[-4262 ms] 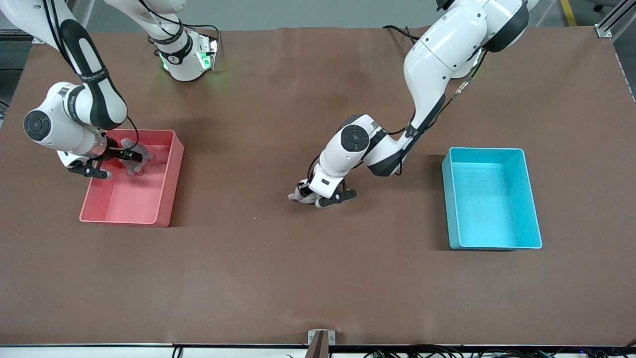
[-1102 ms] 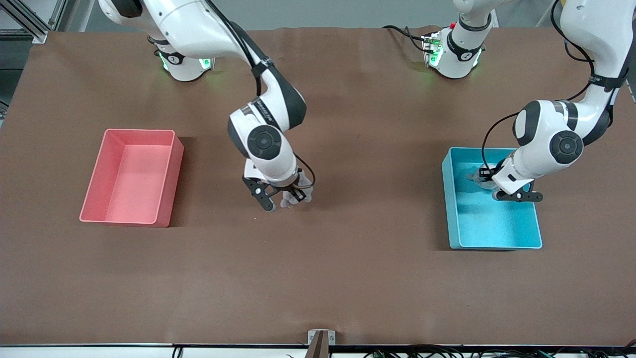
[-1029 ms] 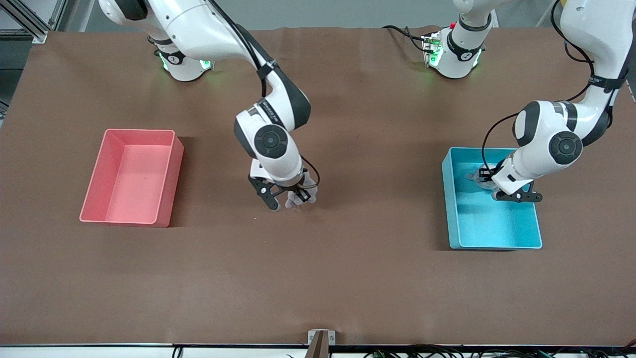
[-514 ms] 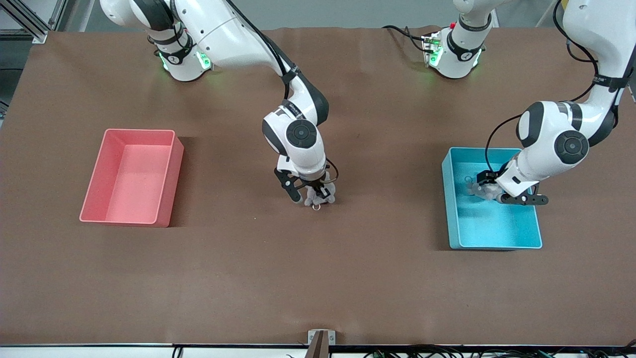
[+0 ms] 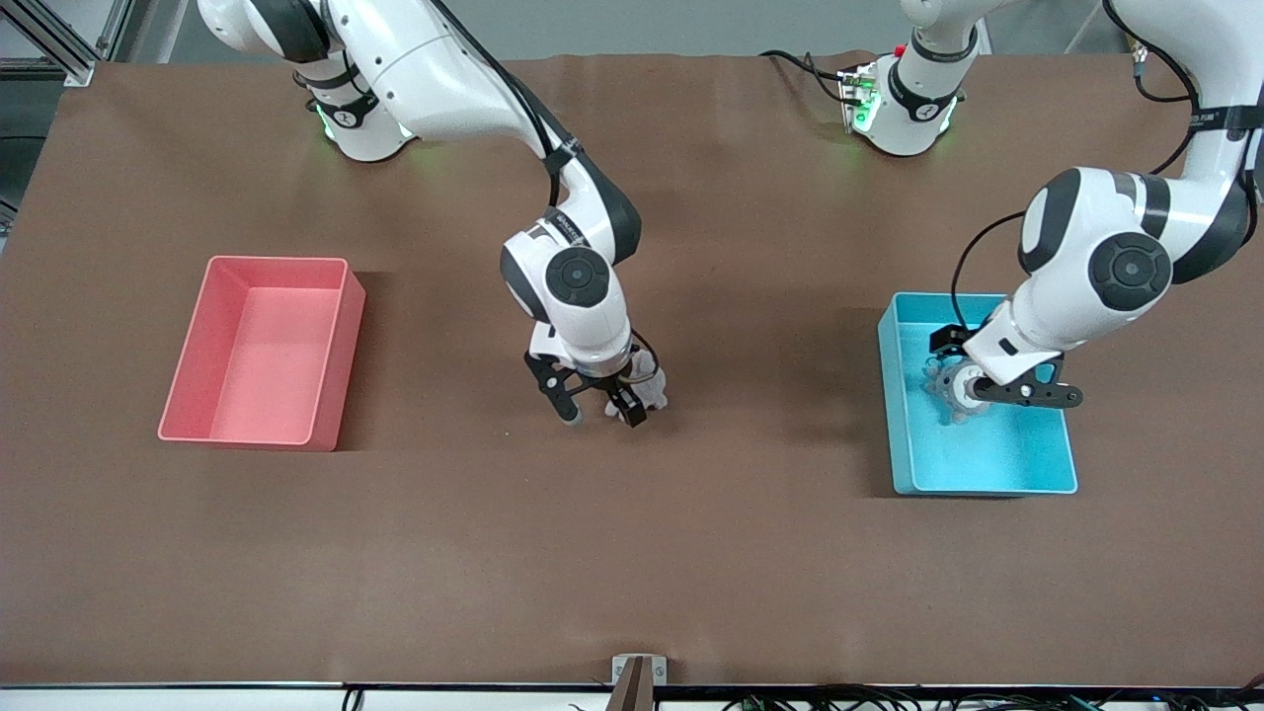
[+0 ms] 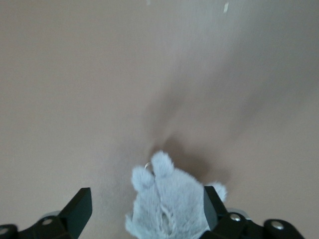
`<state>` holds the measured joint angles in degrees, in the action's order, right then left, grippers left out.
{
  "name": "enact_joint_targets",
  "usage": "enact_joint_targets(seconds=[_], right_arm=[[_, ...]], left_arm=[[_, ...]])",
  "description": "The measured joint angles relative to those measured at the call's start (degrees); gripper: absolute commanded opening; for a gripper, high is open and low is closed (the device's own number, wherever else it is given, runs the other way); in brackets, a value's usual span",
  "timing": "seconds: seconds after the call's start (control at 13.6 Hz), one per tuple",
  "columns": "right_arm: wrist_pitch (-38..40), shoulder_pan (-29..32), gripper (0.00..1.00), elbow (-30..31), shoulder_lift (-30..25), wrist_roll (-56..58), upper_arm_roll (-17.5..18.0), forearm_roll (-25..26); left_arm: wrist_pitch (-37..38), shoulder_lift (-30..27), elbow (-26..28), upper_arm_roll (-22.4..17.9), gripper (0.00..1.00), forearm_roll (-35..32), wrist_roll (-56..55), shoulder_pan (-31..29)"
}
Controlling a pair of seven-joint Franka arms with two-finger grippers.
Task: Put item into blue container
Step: 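Set the second plush on the table with the right gripper, then withdraw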
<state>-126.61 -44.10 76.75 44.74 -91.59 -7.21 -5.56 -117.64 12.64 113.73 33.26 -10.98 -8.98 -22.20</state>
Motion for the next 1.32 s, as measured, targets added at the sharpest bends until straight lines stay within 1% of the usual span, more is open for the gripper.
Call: enact_joint_targets(seconds=[0.15,0.29,0.37,0.44,0.59,0.73,0.88,1.03,1.18,1.25,1.32], right_arm=[[7.5,2.9,1.0,-2.8,-1.6,8.6,-0.1,0.0],[15.2,7.2,1.0,-4.1,-4.9,22.7,-0.3,0.0],[19.6,10.0,1.0,-4.2,-6.9,30.4,-0.4,0.0],[23.3,12.9,1.0,-4.2,-8.7,37.7,-0.5,0.0],[28.0,18.1,1.0,-4.1,-11.1,50.0,-0.5,0.0],[30.6,22.4,1.0,-4.1,-12.4,60.0,-0.5,0.5],[32.2,26.0,1.0,-4.0,-13.0,68.2,-0.6,2.3],[33.5,29.7,1.0,-4.0,-13.3,75.5,-0.6,3.1],[35.2,33.2,1.0,-4.0,-13.9,80.0,-0.6,3.6],[36.4,34.7,1.0,-4.0,-14.4,81.5,-0.6,4.5],[37.5,36.0,1.0,-4.1,-15.0,83.2,-0.5,6.0]], left_arm=[[1.4,0.0,-2.2,4.9,0.99,1.8,-6.1,0.1],[1.5,0.2,-3.3,9.6,1.0,2.2,-13.2,0.8],[1.5,0.7,-3.9,11.0,1.0,2.2,-16.9,2.2],[1.3,1.7,-4.9,11.4,1.0,2.3,-20.6,4.6],[-0.1,4.9,-7.6,11.5,1.0,2.3,-27.1,9.7],[-3.5,9.3,-10.6,11.4,1.0,2.2,-31.2,13.9],[-8.5,13.7,-12.5,11.2,1.0,1.9,-33.8,17.3],[-14.6,17.5,-13.2,10.5,1.0,1.2,-35.9,20.0],[-18.9,20.3,-14.1,8.2,1.0,-0.5,-37.9,23.7],[-20.0,21.5,-15.0,6.1,1.0,-1.2,-38.8,26.3],[-21.1,22.7,-16.3,3.1,1.0,-1.4,-40.0,29.8]])
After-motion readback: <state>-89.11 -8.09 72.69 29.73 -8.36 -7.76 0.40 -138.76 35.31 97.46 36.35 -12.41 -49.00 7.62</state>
